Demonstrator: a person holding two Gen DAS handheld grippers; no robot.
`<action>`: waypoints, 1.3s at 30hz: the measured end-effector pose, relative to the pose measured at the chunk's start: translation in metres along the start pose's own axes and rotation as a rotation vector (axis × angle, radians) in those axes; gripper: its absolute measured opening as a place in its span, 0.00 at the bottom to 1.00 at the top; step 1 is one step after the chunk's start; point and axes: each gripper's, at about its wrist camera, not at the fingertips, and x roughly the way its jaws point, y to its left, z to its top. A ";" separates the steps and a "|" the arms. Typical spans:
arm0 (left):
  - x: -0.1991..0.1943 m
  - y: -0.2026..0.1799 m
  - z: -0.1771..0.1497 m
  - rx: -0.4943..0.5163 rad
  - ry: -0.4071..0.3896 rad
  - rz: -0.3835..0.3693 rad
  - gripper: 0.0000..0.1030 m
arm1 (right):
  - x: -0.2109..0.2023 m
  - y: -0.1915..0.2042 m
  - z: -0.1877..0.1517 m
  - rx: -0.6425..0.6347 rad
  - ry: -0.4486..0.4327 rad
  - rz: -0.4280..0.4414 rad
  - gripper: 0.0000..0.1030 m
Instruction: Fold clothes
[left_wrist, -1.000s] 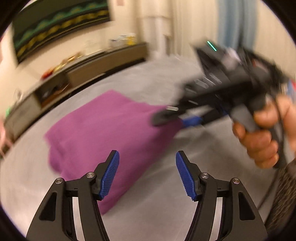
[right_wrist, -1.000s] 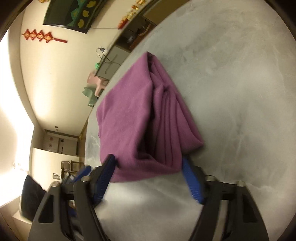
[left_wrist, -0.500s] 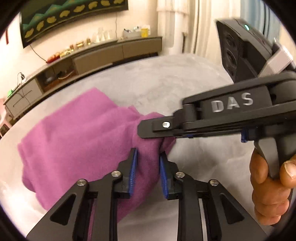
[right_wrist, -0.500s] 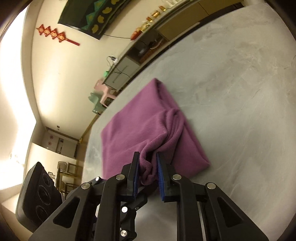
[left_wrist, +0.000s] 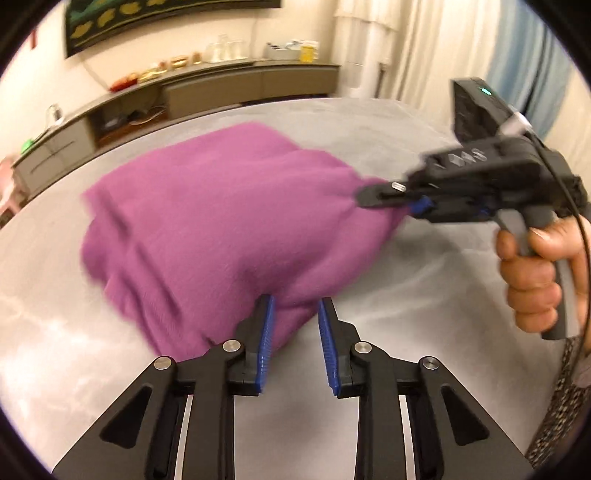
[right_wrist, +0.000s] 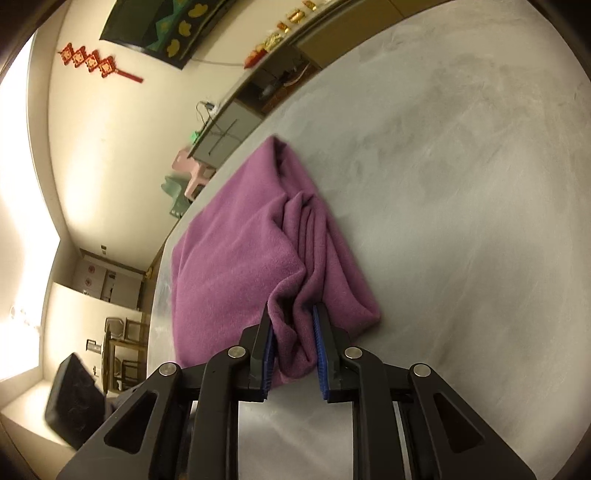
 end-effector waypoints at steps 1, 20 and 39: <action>-0.002 0.006 -0.003 -0.023 -0.001 -0.006 0.26 | 0.003 0.006 -0.003 -0.021 0.011 -0.001 0.19; 0.016 0.071 0.017 -0.327 -0.004 -0.125 0.50 | 0.007 0.047 0.007 -0.346 -0.098 -0.262 0.39; 0.008 0.096 -0.008 -0.389 -0.004 -0.106 0.58 | 0.012 0.066 -0.008 -0.370 -0.003 -0.385 0.42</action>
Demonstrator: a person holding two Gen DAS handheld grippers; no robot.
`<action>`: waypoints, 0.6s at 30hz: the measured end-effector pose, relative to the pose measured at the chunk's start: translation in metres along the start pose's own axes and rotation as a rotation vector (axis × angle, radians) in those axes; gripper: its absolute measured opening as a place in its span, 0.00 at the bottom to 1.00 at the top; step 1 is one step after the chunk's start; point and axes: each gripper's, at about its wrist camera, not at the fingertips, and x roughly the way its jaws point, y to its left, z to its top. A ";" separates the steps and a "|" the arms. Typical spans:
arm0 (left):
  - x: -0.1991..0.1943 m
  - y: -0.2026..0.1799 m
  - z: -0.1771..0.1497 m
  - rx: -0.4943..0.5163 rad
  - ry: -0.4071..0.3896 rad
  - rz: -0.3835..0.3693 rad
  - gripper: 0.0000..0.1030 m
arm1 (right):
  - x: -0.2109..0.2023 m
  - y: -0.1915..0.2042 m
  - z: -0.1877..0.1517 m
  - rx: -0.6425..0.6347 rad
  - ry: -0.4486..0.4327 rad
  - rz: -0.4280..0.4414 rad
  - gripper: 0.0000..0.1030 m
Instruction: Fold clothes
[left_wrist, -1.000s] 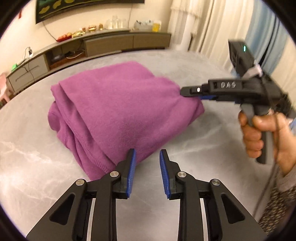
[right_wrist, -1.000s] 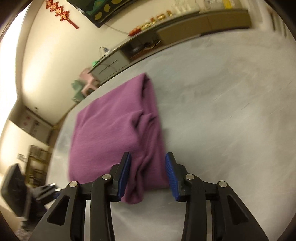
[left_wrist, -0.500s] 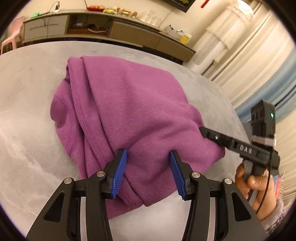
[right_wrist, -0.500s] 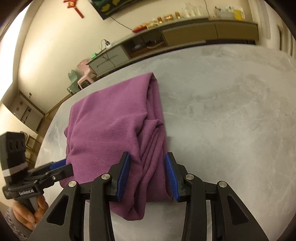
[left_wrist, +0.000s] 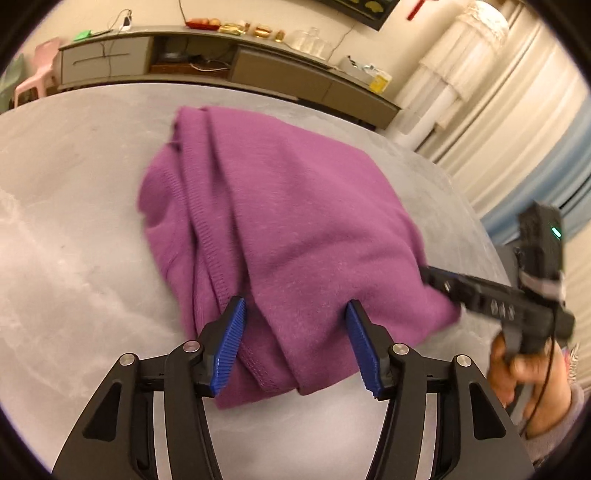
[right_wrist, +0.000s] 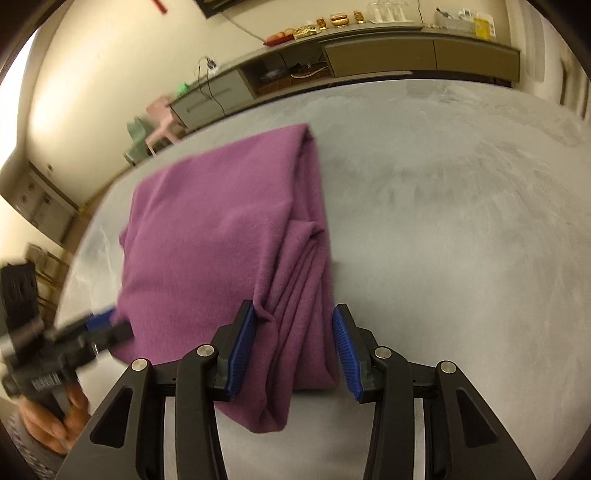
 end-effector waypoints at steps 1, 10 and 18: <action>-0.002 0.000 -0.001 0.008 0.004 0.005 0.58 | -0.004 0.008 -0.004 -0.033 -0.007 -0.031 0.42; -0.033 0.011 -0.017 -0.038 -0.062 0.045 0.56 | -0.058 0.042 -0.003 -0.155 -0.249 -0.094 0.42; -0.047 0.009 -0.033 -0.042 -0.080 0.136 0.61 | -0.073 0.026 -0.022 -0.084 -0.160 -0.130 0.44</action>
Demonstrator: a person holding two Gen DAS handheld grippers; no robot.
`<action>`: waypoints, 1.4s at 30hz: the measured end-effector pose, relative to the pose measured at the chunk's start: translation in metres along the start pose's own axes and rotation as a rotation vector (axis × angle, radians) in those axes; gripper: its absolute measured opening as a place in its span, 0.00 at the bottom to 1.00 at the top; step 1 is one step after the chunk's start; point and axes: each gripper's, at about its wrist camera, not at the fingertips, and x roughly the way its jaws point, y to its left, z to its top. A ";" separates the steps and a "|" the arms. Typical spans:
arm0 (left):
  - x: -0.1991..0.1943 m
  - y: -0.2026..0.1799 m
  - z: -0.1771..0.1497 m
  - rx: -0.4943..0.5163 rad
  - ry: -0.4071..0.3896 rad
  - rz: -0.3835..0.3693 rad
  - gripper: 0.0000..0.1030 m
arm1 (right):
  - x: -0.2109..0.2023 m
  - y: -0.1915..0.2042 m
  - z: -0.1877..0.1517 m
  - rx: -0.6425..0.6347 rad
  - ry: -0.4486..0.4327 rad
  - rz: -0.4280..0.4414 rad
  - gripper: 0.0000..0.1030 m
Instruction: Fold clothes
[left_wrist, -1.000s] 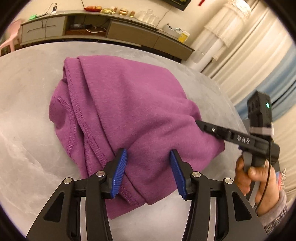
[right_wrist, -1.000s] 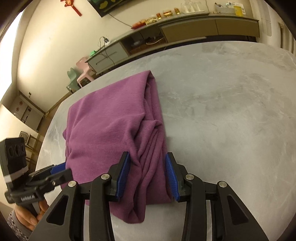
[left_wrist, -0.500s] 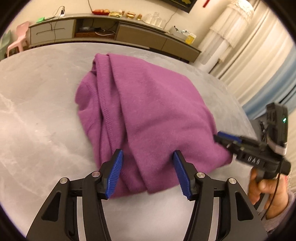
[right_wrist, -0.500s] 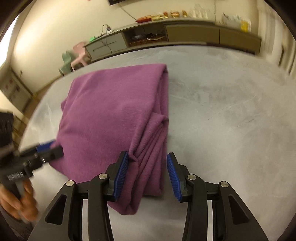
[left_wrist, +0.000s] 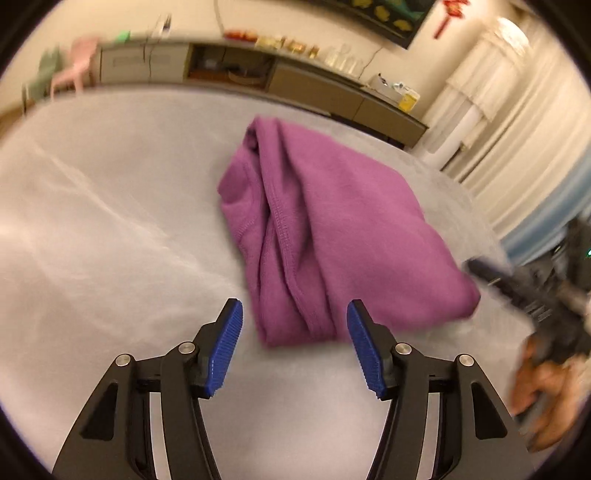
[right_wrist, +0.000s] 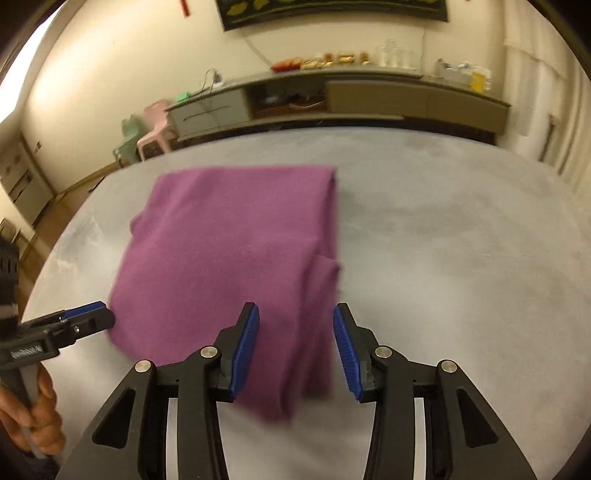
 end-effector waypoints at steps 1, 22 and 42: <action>-0.010 -0.006 -0.007 0.021 -0.021 0.036 0.65 | -0.016 0.000 -0.001 -0.011 -0.021 -0.012 0.51; -0.075 -0.062 -0.076 0.111 -0.133 0.037 0.87 | -0.044 0.076 -0.099 -0.204 -0.045 -0.133 0.78; -0.066 -0.072 -0.082 0.146 -0.154 0.170 0.88 | -0.032 0.071 -0.094 -0.183 -0.024 -0.134 0.78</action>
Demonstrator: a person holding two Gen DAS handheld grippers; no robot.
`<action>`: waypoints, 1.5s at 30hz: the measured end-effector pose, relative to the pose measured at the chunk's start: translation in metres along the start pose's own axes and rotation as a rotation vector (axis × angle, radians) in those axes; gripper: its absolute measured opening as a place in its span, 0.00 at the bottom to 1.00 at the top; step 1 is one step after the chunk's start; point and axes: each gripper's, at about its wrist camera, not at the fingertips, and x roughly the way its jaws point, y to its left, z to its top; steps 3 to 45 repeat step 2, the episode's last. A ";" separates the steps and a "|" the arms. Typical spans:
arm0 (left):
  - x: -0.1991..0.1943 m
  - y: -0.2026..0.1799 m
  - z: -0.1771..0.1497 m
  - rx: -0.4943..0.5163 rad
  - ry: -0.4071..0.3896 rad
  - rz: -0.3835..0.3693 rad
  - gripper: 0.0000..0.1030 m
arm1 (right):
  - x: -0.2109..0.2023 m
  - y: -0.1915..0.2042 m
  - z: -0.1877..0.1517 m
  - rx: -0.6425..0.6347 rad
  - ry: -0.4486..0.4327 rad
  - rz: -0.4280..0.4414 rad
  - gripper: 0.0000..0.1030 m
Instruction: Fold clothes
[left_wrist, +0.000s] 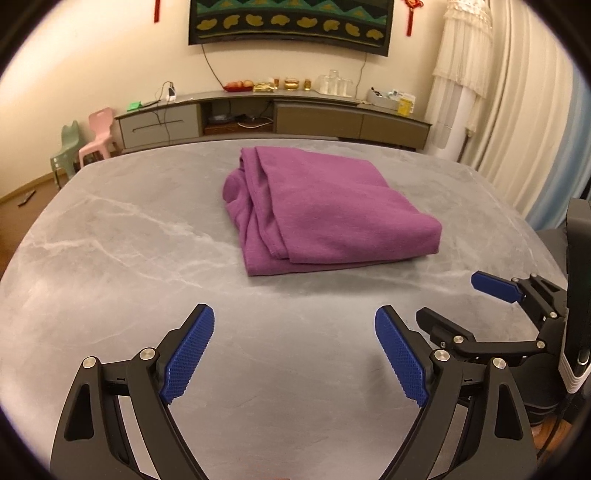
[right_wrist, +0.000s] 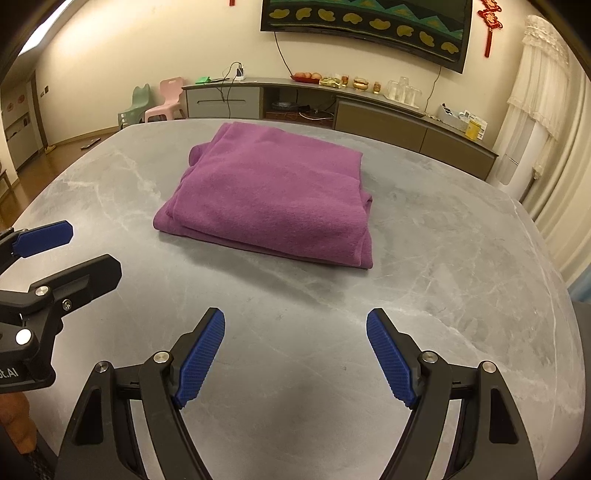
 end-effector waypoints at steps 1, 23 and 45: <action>-0.001 0.000 0.000 0.001 -0.001 0.003 0.88 | 0.000 0.000 0.000 0.001 0.000 -0.001 0.78; -0.001 0.000 0.000 0.006 -0.003 0.005 0.88 | 0.000 -0.001 0.000 0.002 0.001 -0.002 0.78; -0.001 0.000 0.000 0.006 -0.003 0.005 0.88 | 0.000 -0.001 0.000 0.002 0.001 -0.002 0.78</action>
